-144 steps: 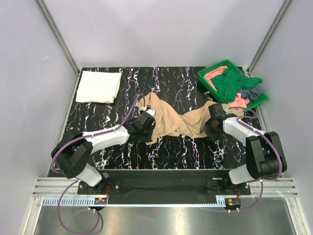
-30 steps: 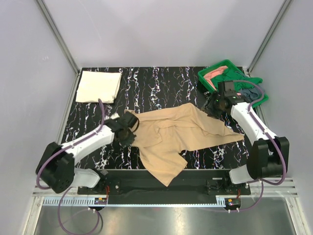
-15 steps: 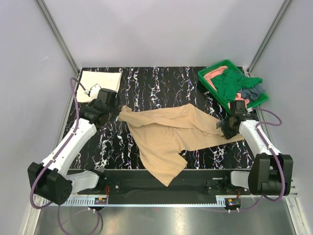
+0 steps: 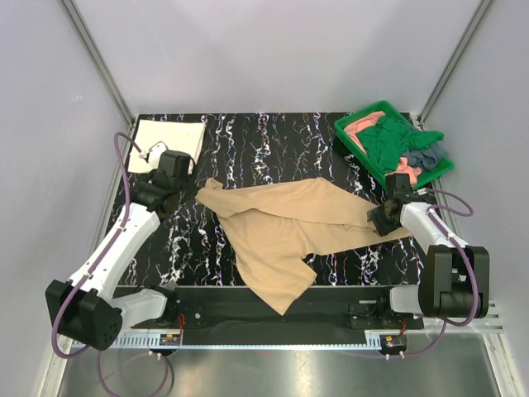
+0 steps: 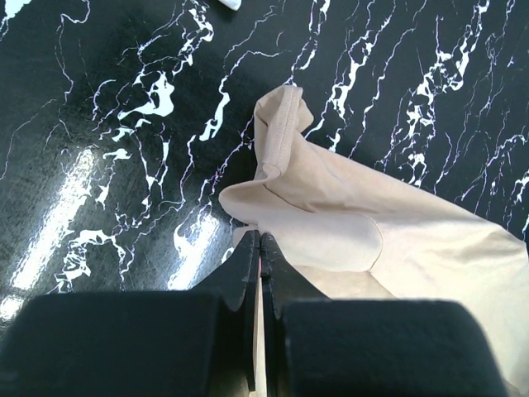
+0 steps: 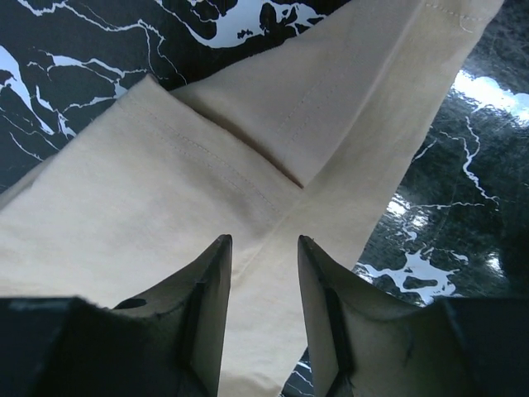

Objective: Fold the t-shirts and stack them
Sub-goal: Flatten the tshirt out, then fold the tshirt

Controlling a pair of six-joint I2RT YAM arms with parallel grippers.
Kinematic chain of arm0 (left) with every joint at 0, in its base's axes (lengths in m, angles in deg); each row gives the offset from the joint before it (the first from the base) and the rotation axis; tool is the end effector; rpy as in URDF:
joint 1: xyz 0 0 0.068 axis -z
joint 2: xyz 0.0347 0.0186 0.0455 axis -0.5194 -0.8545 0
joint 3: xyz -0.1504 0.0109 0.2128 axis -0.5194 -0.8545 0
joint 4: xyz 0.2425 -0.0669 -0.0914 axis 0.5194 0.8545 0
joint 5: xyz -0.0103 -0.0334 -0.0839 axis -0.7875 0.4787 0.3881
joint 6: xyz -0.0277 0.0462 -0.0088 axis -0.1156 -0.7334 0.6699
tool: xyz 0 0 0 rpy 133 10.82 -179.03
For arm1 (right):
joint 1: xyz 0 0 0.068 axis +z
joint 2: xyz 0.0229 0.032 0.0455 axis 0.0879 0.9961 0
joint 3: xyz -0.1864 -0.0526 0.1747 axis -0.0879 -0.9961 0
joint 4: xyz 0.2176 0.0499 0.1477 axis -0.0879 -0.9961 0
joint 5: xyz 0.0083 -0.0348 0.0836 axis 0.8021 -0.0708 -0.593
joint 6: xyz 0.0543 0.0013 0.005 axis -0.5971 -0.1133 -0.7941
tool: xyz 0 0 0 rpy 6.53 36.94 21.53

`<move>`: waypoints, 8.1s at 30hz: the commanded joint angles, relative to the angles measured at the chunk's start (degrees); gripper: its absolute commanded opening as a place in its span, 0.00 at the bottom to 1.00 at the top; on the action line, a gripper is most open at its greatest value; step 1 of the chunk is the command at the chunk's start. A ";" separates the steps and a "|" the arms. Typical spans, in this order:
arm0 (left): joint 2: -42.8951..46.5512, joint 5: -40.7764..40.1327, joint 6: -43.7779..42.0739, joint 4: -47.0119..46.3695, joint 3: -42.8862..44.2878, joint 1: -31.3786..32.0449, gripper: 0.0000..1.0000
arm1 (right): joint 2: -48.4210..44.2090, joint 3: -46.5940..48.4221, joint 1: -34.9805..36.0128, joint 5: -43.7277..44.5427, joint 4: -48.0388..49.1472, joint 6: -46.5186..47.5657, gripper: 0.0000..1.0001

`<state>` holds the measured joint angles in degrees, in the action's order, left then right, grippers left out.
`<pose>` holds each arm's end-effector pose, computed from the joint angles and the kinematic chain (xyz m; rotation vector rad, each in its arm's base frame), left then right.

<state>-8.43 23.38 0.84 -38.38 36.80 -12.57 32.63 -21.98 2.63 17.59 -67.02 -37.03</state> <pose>0.2407 -0.0684 0.3001 -0.7249 2.2040 -0.1635 0.2459 -0.0155 0.1685 1.4151 2.3425 0.0787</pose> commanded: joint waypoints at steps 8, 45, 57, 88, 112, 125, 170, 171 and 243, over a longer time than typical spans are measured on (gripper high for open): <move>0.19 1.09 -0.77 -3.53 -0.70 -0.26 0.00 | 1.97 -3.32 -1.19 1.42 7.56 -5.08 0.47; -0.43 0.92 -0.33 -5.20 -1.85 -0.26 0.00 | -2.49 -2.80 -1.98 4.93 11.60 1.31 0.00; -2.54 -0.85 2.64 -4.59 28.26 -2.99 0.00 | -11.90 40.25 -1.98 -2.89 -3.77 17.40 0.00; 9.26 0.66 -1.64 -2.47 37.18 -3.25 0.00 | -21.24 50.32 -1.98 -19.14 -2.33 11.17 0.00; 8.95 32.65 8.99 -8.81 30.02 -29.36 0.00 | -5.45 64.05 -1.98 -25.30 -8.88 20.40 0.00; 38.04 28.26 5.73 1.38 -25.99 -28.21 0.00 | -27.29 10.59 -1.98 -25.13 -4.83 22.95 0.00; 42.55 13.83 11.44 17.47 -24.84 -24.52 0.00 | -39.94 -2.52 -1.98 -15.03 -24.88 11.53 0.00; 42.55 14.44 12.05 16.95 -26.18 -24.52 0.00 | -40.03 -2.61 -1.98 -14.50 -24.52 10.65 0.00; -29.34 6.54 -3.41 -6.70 13.71 -18.98 0.00 | 1.45 0.55 -1.98 -6.23 11.08 20.75 0.00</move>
<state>-37.15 32.19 -1.43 -42.90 47.95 -31.48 33.88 -23.68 0.86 10.36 -57.25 -17.86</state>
